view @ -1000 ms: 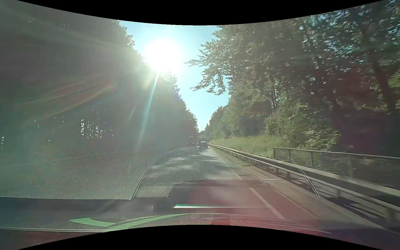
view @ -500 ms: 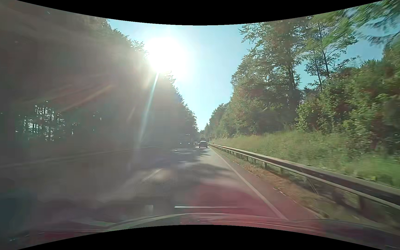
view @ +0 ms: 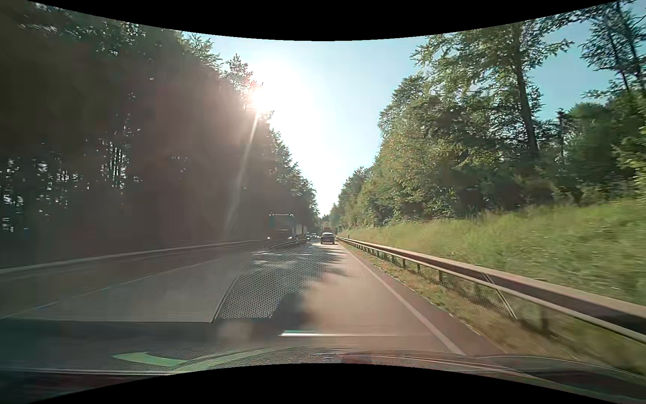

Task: Follow the waypoints while adhering to traffic rules and regulations

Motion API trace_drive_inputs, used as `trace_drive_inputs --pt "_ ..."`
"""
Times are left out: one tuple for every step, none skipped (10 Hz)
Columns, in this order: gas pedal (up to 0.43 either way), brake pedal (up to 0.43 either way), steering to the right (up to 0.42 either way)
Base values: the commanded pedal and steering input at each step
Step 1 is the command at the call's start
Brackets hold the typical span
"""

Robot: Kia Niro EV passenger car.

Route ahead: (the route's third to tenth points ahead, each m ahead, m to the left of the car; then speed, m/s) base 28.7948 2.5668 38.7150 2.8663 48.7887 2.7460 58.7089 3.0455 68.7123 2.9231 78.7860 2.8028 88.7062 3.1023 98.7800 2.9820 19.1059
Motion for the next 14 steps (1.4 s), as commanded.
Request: trace_drive_inputs --pt "0.28 0.0 -0.001" --pt "0.28 0.0 -0.001" --pt "0.28 0.0 -0.001" --pt "0.28 0.0 -0.001" --pt "0.28 0.0 -0.001" --pt "0.28 0.0 -0.001" --pt "0.28 0.0 -0.001" --pt "0.28 0.0 -0.001" --pt "0.28 0.0 -0.001" --pt "0.28 0.0 -0.001" --pt "0.28 0.0 -0.002" --pt "0.28 0.0 -0.002" --pt "0.28 0.0 -0.002" --pt "0.28 0.0 -0.002"
